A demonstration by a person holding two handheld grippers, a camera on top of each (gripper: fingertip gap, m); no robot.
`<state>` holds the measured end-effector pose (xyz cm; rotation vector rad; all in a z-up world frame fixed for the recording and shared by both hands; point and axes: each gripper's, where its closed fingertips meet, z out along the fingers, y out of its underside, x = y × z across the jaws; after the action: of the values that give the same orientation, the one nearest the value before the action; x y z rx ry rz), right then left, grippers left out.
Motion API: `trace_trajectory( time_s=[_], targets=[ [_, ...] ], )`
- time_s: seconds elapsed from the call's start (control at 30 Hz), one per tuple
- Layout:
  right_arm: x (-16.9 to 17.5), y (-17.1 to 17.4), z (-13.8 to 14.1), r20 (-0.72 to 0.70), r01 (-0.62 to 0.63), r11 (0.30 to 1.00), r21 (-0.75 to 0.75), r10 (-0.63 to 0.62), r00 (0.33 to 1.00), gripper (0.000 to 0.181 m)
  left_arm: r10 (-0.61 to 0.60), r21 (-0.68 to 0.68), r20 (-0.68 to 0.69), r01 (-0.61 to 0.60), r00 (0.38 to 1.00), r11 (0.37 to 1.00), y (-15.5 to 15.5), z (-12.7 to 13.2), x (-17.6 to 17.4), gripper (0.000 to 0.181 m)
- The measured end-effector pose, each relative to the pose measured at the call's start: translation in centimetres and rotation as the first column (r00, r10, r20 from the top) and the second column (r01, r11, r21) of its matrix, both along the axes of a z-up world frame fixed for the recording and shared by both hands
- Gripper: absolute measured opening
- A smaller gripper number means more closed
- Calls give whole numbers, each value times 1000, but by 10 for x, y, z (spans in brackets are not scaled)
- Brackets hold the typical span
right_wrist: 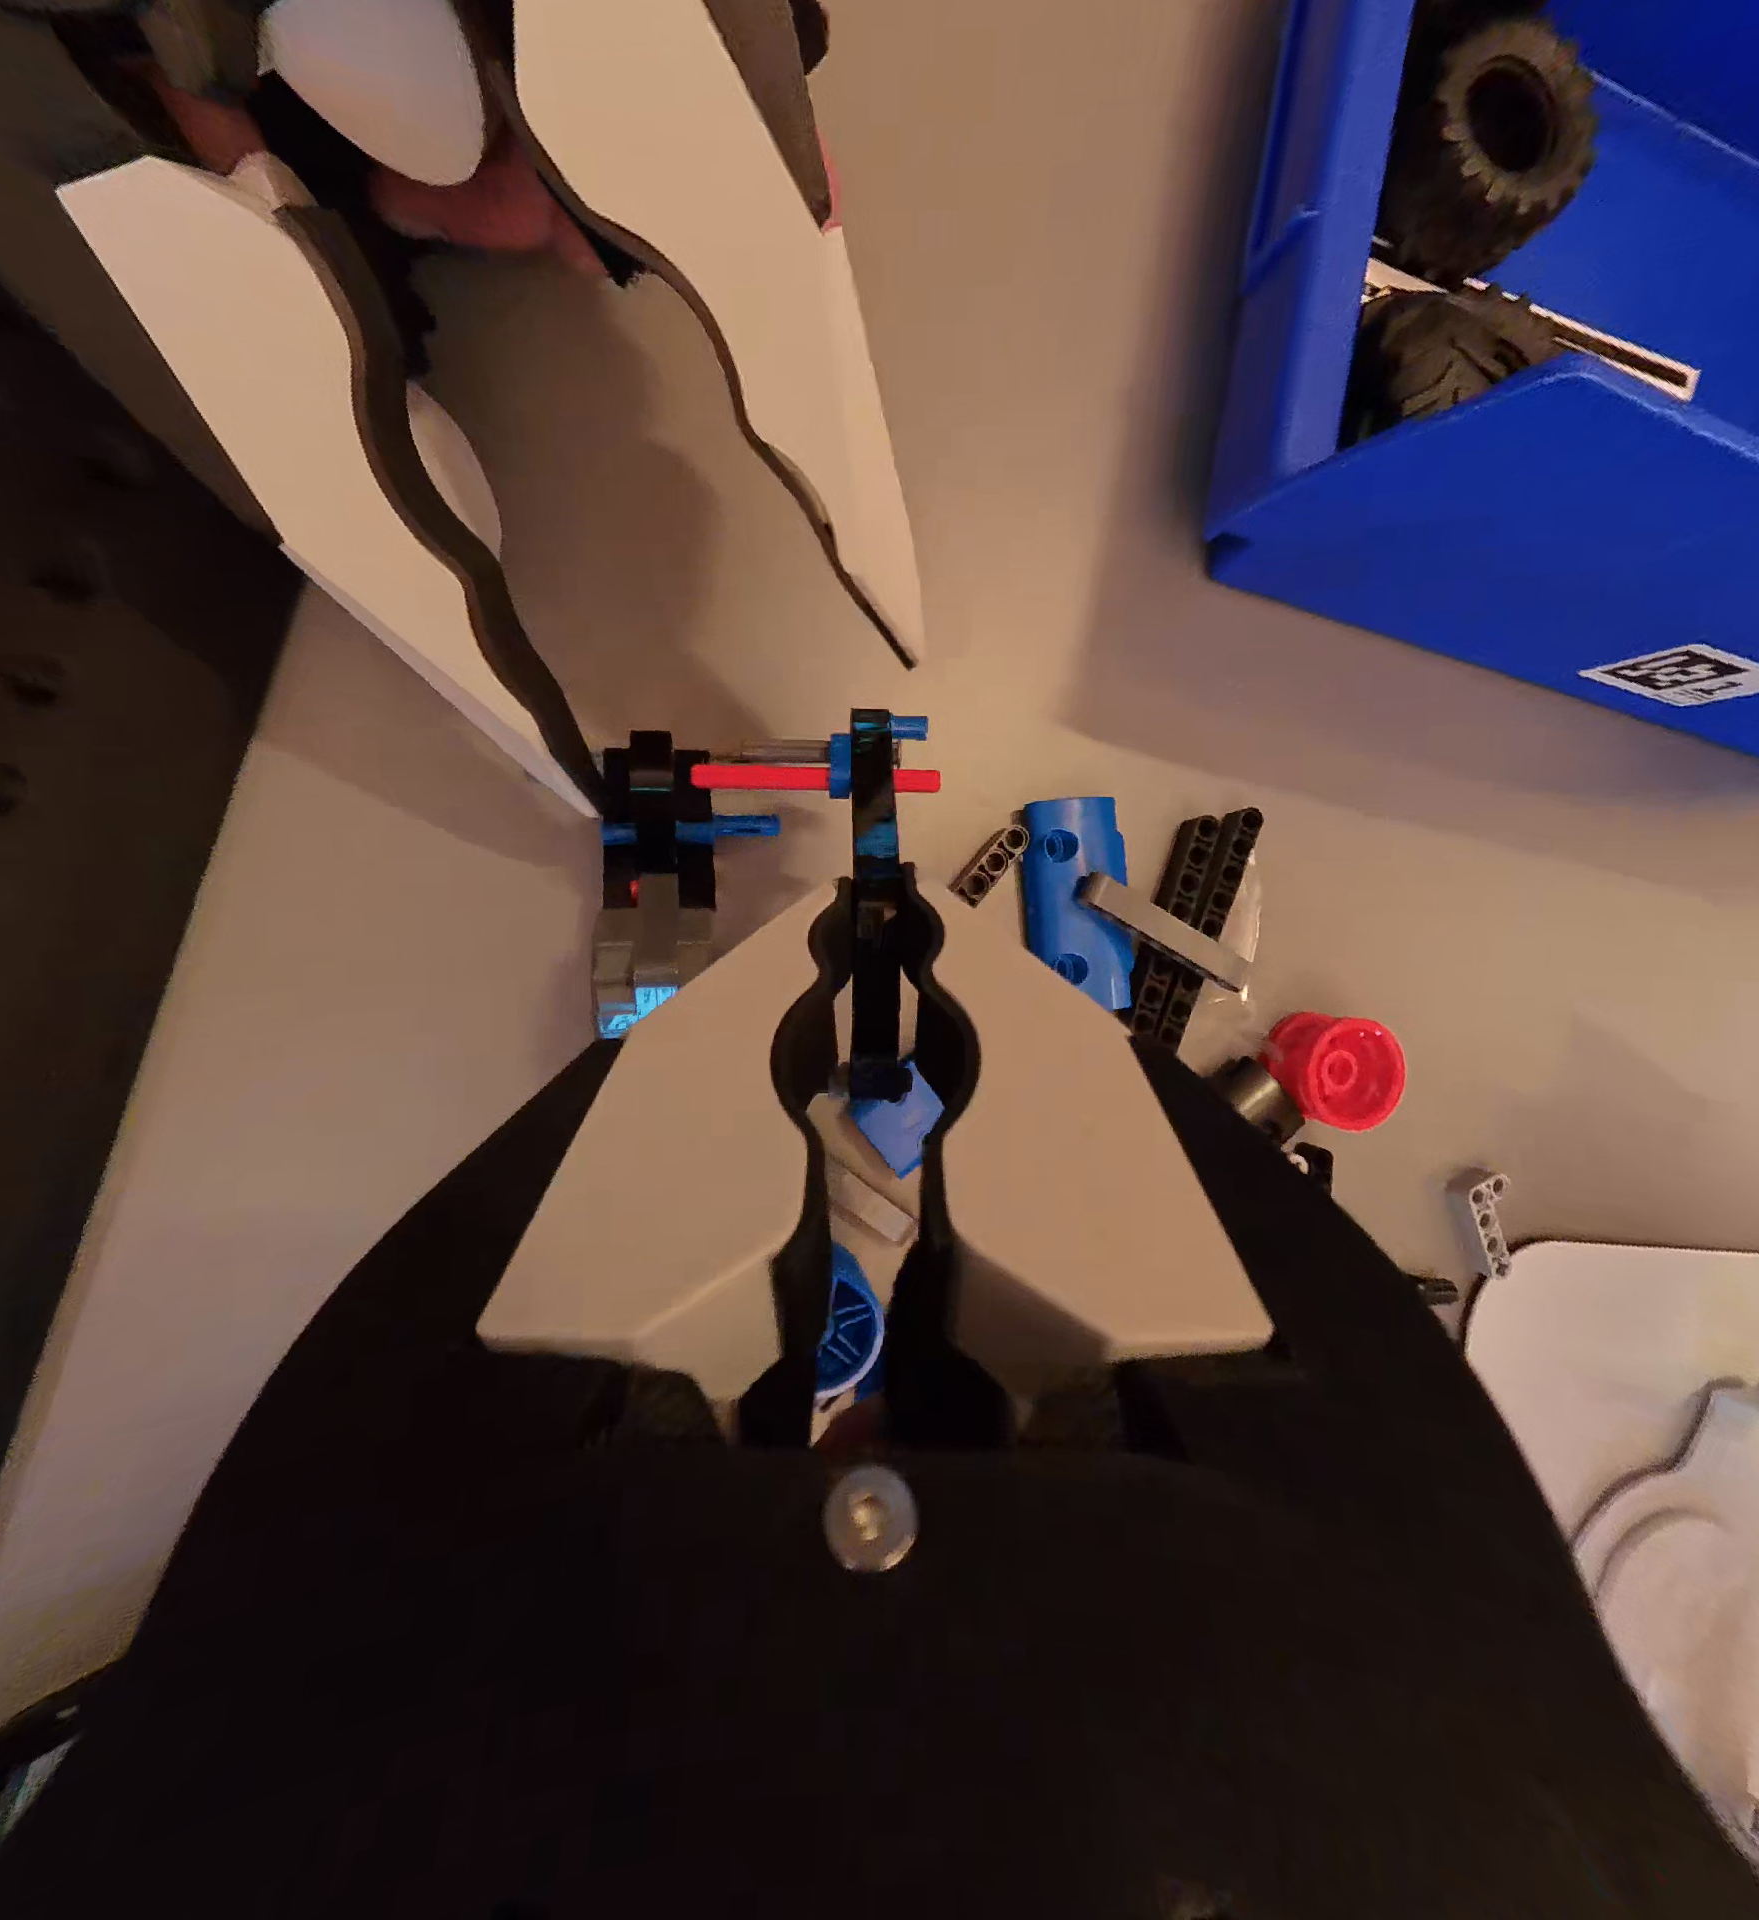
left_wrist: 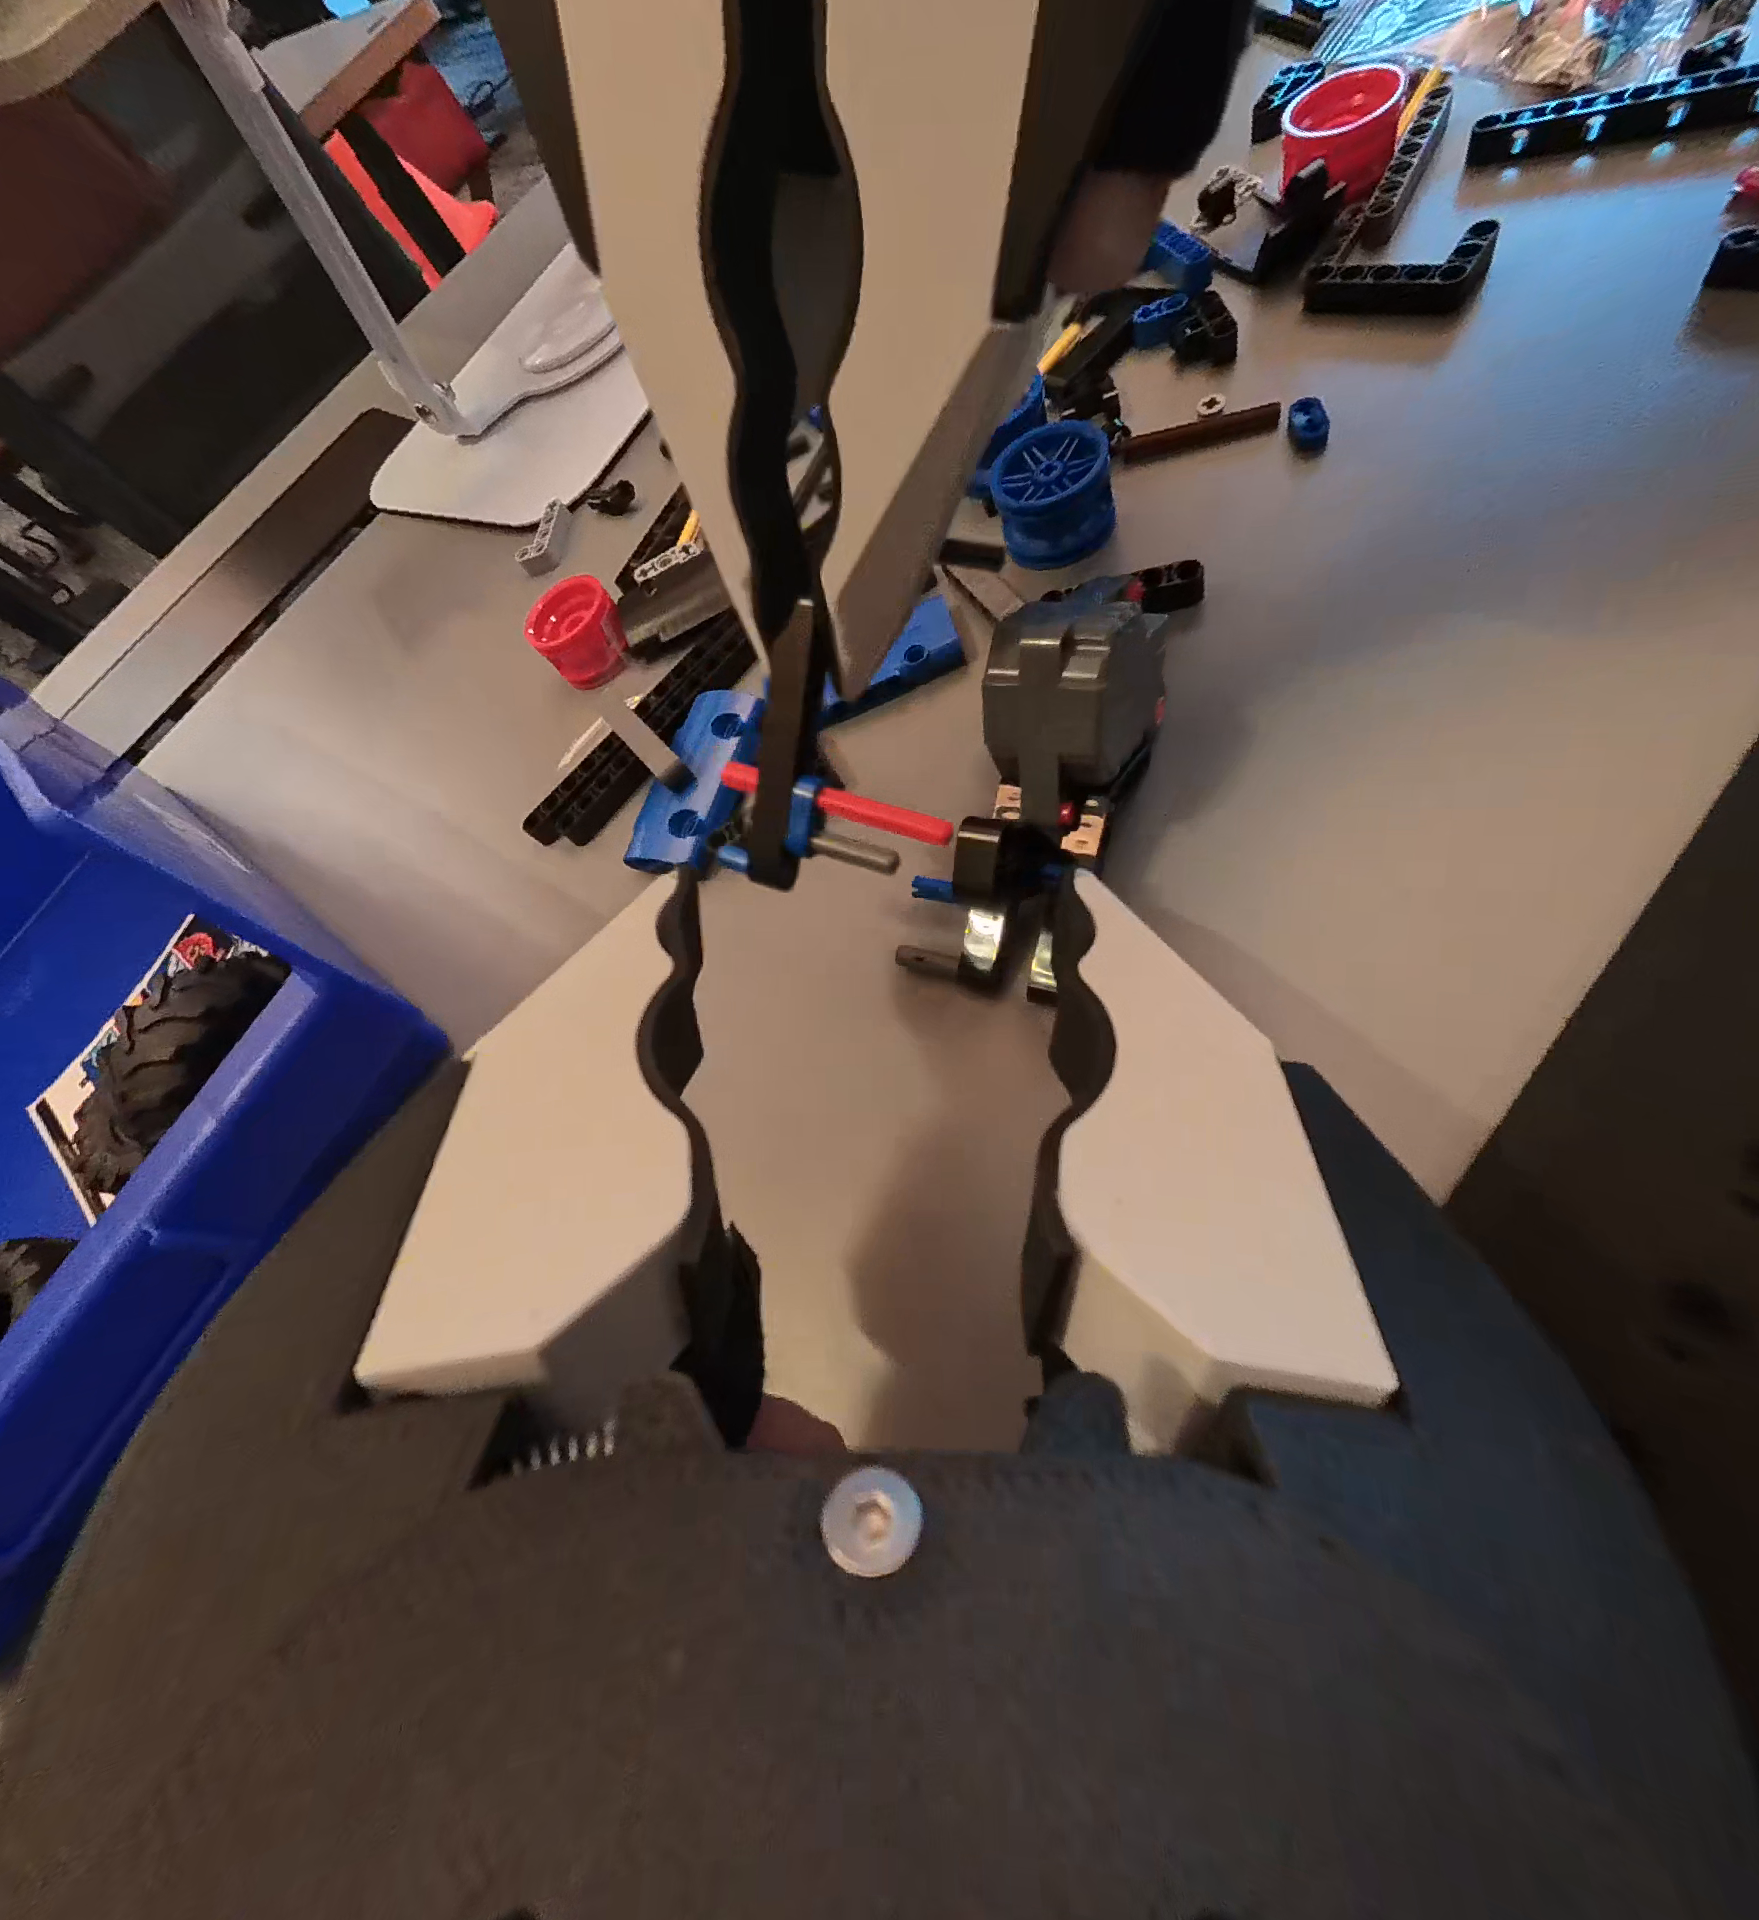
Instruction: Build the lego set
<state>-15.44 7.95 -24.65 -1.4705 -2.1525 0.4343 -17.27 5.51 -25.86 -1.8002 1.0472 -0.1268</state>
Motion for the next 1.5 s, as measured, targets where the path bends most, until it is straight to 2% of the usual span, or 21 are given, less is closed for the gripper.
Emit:
trace_trajectory(
  time_s=[0.47,0.77,1.2,1.3,1.5],
  targets=[
    [3,-10,-2,12,-62,995,-82,63,998,5,-44,-3,-34,44,998,999,2,-2,7,59],
    [5,-14,-3,48,-122,987,-105,128,991,5,-85,-40,-25,84,996,996,-3,-6,14,42],
    [3,-14,-2,64,-159,979,-131,168,984,5,-86,-43,-29,85,996,995,-2,-6,14,41],
    [2,-13,-2,68,-175,977,-121,184,980,5,-64,-54,-23,63,998,997,0,-6,14,47],
    [-1,-13,-1,68,-208,974,-87,214,975,5,-61,-57,-15,60,998,997,1,-7,13,41]
  ],
)
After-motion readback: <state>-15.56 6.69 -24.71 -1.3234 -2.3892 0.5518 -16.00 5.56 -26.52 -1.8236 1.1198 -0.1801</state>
